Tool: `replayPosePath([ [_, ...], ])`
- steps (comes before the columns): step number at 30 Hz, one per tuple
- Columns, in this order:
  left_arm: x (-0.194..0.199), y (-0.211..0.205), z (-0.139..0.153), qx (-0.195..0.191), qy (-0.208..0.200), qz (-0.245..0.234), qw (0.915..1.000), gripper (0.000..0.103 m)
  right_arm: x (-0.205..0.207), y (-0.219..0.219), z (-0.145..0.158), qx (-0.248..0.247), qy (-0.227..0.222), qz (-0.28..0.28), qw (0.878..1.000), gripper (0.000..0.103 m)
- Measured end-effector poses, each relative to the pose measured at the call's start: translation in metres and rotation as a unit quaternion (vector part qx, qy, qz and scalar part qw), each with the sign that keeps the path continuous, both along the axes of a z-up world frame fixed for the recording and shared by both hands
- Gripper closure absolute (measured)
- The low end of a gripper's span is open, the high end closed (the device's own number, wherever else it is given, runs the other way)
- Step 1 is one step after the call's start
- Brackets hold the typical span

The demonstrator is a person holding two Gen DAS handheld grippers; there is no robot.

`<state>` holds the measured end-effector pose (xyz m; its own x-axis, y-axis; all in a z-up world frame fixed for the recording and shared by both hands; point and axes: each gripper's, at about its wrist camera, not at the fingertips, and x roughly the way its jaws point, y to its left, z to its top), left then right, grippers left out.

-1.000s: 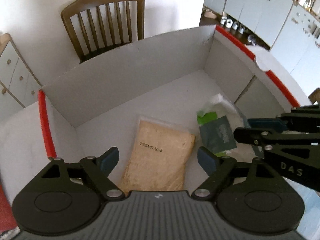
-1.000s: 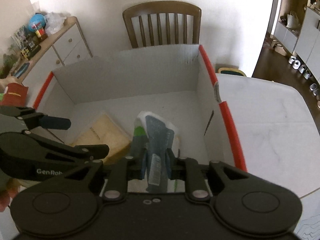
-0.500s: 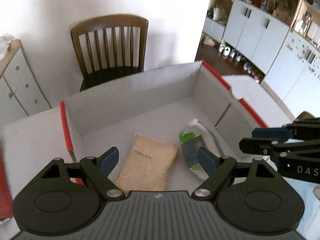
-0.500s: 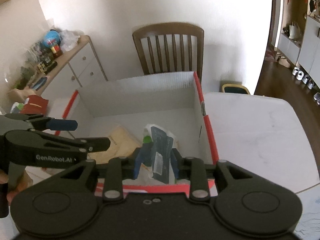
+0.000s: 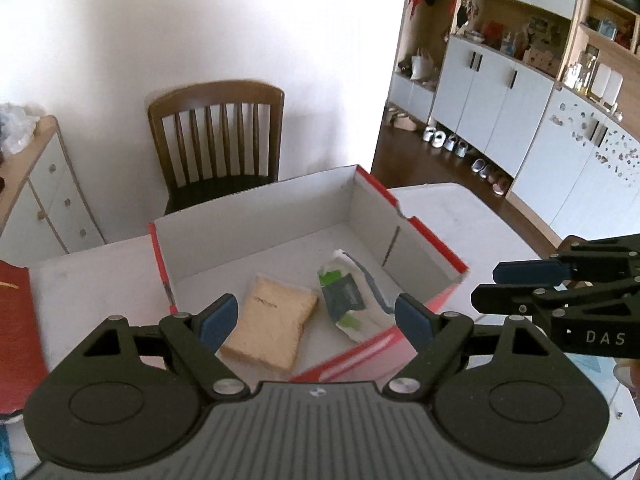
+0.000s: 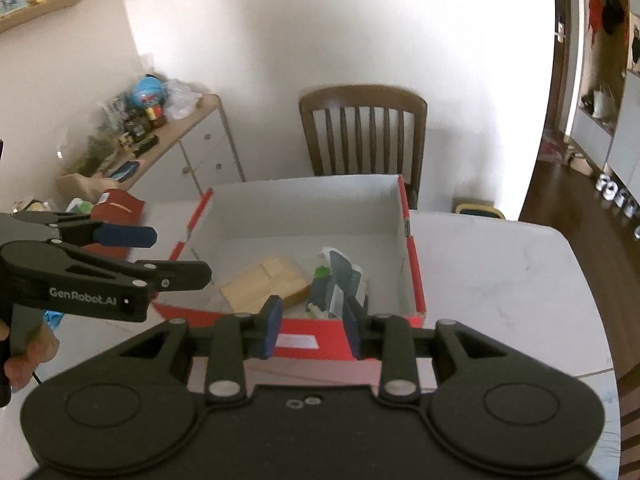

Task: Organize objects
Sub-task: 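Lower the bread and wipes into the red box and open both grippers, then withdraw both grippers from the box back toward the items on the mat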

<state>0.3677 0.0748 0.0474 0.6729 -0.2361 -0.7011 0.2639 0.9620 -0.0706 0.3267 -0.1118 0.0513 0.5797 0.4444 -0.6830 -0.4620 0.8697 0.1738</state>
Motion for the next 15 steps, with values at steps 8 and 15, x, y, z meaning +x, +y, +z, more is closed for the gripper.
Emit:
replayPosePath([
  [8, -0.063, -0.007, 0.019, -0.020, -0.029, 0.003, 0.9994, 0.017, -0.044, -0.017, 0.014, 0.017, -0.025, 0.028, 0.999, 0.047],
  [15, -0.116, -0.012, 0.021, -0.028, -0.042, 0.011, 0.9987, 0.017, -0.088, -0.036, 0.020, 0.019, -0.042, 0.049, 0.998, 0.041],
])
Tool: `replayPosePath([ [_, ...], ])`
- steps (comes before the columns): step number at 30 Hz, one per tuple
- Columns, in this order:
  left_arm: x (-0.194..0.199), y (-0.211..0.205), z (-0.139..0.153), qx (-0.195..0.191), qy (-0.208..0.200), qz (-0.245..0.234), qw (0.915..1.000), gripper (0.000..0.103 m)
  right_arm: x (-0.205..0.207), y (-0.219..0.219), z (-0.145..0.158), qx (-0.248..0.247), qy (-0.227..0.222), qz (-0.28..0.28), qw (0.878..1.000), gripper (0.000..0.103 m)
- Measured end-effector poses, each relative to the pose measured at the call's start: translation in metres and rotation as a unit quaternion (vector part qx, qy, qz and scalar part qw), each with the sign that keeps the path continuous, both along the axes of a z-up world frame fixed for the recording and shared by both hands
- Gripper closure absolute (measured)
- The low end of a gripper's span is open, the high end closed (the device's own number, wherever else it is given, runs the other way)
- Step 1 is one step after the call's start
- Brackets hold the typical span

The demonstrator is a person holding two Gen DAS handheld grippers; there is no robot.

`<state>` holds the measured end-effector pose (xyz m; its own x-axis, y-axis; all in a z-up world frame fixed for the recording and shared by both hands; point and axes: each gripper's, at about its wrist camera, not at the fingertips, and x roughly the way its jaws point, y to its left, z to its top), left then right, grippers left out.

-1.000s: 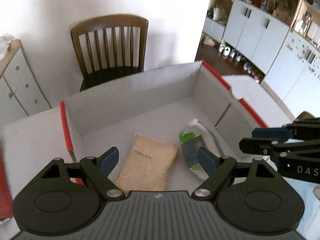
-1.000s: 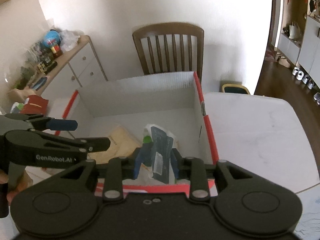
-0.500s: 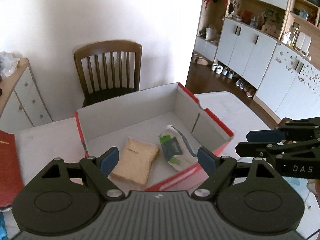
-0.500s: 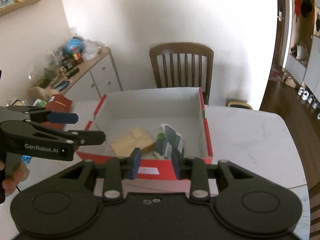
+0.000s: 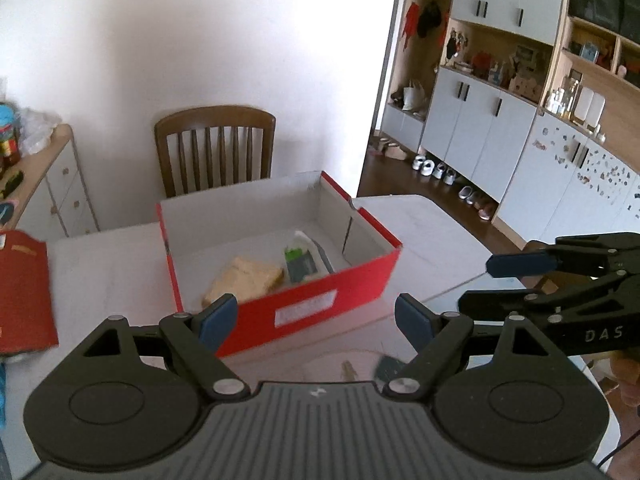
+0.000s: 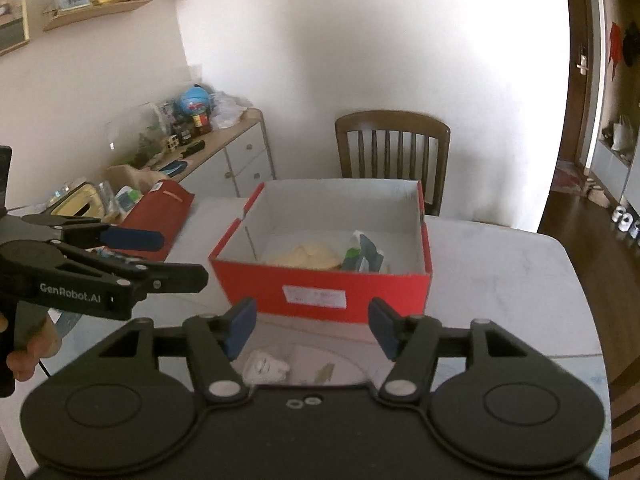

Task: Organize objects
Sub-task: 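Withdraw both grippers from the box back toward the items on the mat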

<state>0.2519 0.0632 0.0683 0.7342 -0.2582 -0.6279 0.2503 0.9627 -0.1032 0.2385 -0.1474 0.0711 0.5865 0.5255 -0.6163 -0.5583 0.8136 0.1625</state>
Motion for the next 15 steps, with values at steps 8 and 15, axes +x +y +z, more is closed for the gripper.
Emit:
replayPosePath([
  [8, -0.053, 0.000, -0.011, 0.001, 0.000, 0.019, 0.9998, 0.017, -0.049, -0.023, -0.007, -0.010, -0.008, 0.011, 1.000, 0.020],
  [15, -0.092, 0.001, -0.035, -0.013, 0.018, 0.035, 0.9991, 0.012, -0.081, -0.040, -0.020, -0.018, -0.009, 0.008, 1.000, 0.012],
])
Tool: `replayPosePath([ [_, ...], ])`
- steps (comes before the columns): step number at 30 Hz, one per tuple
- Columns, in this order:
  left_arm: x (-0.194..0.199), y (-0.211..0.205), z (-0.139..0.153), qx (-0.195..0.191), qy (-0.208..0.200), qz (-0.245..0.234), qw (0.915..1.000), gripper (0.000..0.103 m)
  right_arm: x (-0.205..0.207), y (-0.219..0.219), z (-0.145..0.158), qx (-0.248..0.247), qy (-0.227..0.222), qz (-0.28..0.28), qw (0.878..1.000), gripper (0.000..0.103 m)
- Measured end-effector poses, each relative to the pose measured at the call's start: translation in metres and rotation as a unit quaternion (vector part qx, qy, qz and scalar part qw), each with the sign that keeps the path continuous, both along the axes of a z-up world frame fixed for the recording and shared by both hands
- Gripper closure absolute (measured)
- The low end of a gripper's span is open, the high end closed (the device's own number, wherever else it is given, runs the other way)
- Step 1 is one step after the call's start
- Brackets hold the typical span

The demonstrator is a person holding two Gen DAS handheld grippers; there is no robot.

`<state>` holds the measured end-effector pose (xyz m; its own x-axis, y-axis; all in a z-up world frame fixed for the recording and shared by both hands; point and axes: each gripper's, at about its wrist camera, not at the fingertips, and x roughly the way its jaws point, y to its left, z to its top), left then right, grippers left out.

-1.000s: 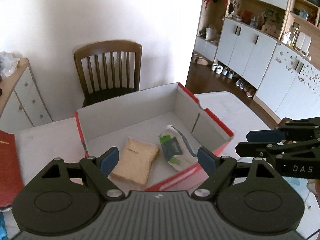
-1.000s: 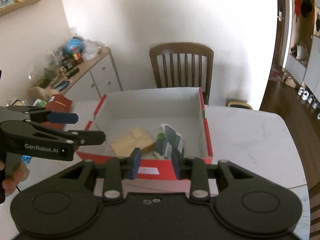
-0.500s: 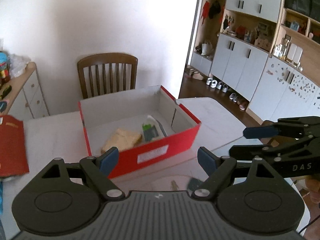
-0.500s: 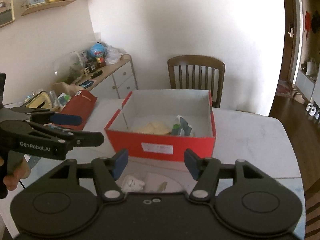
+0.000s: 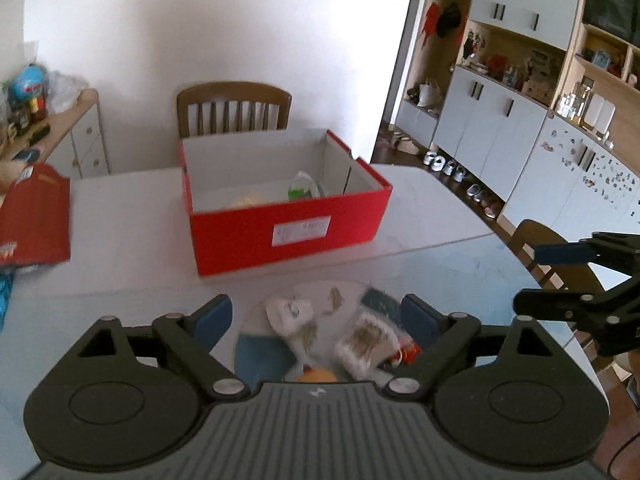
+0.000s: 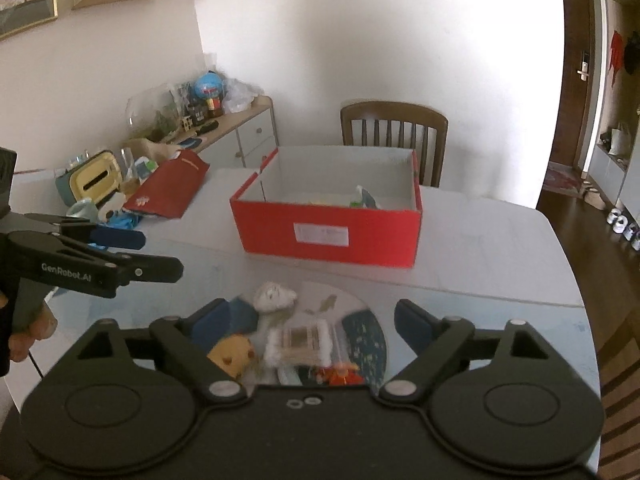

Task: Organize objects
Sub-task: 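Withdraw both grippers from the box back toward the items on the mat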

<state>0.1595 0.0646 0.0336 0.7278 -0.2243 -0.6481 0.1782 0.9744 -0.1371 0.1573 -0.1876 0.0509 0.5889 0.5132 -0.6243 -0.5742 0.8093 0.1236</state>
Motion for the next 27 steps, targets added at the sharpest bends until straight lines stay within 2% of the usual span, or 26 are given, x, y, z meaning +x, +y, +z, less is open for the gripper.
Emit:
replayPosePath([
  [8, -0.026, 0.000, -0.034, -0.011, 0.035, 0.025, 0.9990, 0.011, -0.033, -0.019, -0.036, -0.030, 0.021, -0.004, 0.999, 0.010],
  [10, -0.031, -0.001, -0.042, -0.010, 0.040, 0.033, 0.9986, 0.008, -0.041, -0.022, -0.048, -0.040, 0.033, -0.004, 0.999, 0.010],
  [11, -0.033, -0.001, -0.046, -0.010, 0.043, 0.037, 0.9983, 0.000, -0.045, -0.023, -0.054, -0.045, 0.038, -0.003, 0.998, 0.010],
  [17, -0.041, -0.002, -0.077, -0.019, 0.068, 0.054, 0.9960, 0.000, -0.066, -0.025, -0.086, -0.070, 0.072, 0.011, 0.995, 0.010],
  [27, -0.039, 0.015, -0.123, 0.043, 0.094, 0.076, 0.9917, 0.000, -0.087, -0.018, -0.117, -0.093, 0.087, 0.042, 0.991, 0.010],
])
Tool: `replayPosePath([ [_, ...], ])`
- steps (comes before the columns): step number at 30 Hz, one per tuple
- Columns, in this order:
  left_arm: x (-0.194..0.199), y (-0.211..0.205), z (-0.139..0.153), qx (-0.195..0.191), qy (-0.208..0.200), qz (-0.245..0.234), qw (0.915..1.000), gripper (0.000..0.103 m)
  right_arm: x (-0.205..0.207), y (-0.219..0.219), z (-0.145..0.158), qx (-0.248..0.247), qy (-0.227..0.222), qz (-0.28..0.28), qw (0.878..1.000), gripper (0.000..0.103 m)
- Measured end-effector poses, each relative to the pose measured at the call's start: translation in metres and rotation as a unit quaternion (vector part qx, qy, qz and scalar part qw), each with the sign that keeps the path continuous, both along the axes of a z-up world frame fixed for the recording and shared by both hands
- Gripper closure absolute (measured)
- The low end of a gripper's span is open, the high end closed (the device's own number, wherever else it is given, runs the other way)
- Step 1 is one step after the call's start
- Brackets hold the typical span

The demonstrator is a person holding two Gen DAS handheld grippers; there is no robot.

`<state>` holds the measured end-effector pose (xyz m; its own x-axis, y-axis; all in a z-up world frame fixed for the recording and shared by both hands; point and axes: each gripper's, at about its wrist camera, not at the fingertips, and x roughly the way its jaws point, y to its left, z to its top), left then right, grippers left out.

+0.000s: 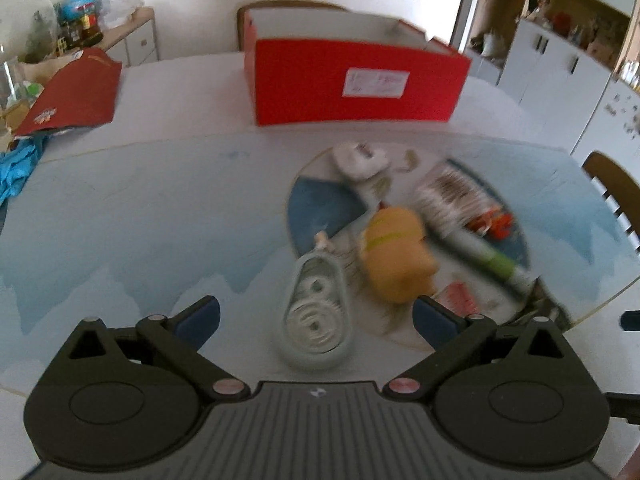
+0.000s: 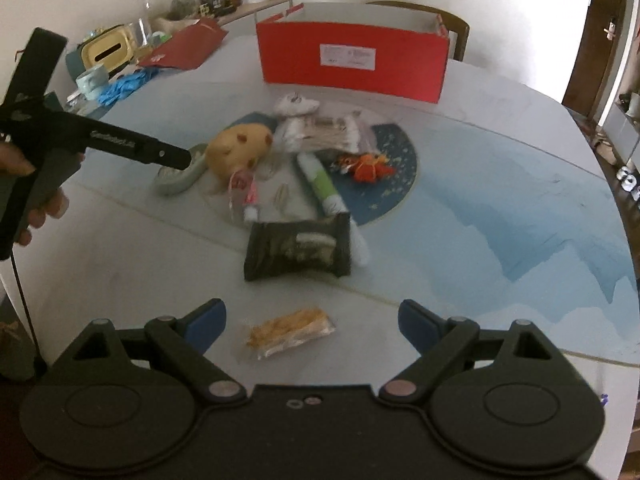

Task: Organize objects
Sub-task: 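Withdraw both grippers from the box back toward the items on the mat, then grasp the correction-tape dispenser with the left gripper while the right grasps the snack bag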

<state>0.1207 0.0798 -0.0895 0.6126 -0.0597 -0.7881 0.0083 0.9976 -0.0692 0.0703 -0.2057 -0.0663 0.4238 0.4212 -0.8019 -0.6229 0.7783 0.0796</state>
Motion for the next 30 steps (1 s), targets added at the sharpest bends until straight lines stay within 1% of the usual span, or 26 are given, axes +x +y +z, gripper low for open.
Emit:
replayPosePath([
  [4, 0.003, 0.004, -0.013, 0.010, 0.006, -0.003, 0.9999, 0.000, -0.004, 0.003, -0.008, -0.010, 0.002, 0.008, 1.000, 0.010],
  [9, 0.007, 0.008, -0.024, 0.007, 0.017, 0.000, 0.9998, 0.000, -0.006, 0.008, -0.018, -0.026, 0.008, 0.022, 0.999, 0.010],
  [11, 0.009, 0.008, -0.027, 0.008, 0.020, -0.002, 0.9998, 0.000, -0.007, 0.010, -0.021, -0.033, 0.008, 0.020, 0.999, 0.014],
  [14, 0.011, 0.008, -0.032, 0.013, 0.021, -0.002, 0.9997, 0.000, -0.004, 0.010, -0.026, -0.031, 0.023, 0.019, 0.999, 0.019],
  [16, 0.011, 0.006, -0.032, 0.021, 0.017, -0.007, 0.9996, 0.000, -0.004, 0.011, -0.028, -0.036, 0.021, 0.022, 0.999, 0.020],
  [21, 0.013, 0.004, -0.034, 0.042, 0.013, -0.016, 0.9989, 0.000, -0.006, 0.017, -0.032, -0.053, 0.012, 0.041, 0.998, 0.024],
  [25, 0.014, 0.007, -0.034, 0.041, 0.011, -0.004, 0.9991, 0.001, -0.006, 0.021, -0.034, -0.053, 0.013, 0.045, 0.997, 0.024],
  [28, 0.013, 0.007, -0.034, 0.041, 0.009, -0.008, 0.9991, 0.001, -0.007, 0.023, -0.033, -0.053, 0.011, 0.049, 0.997, 0.026],
  [30, 0.011, 0.006, -0.034, 0.041, 0.006, -0.014, 0.9990, 0.003, -0.007, 0.025, -0.033, -0.054, 0.009, 0.053, 0.997, 0.028],
])
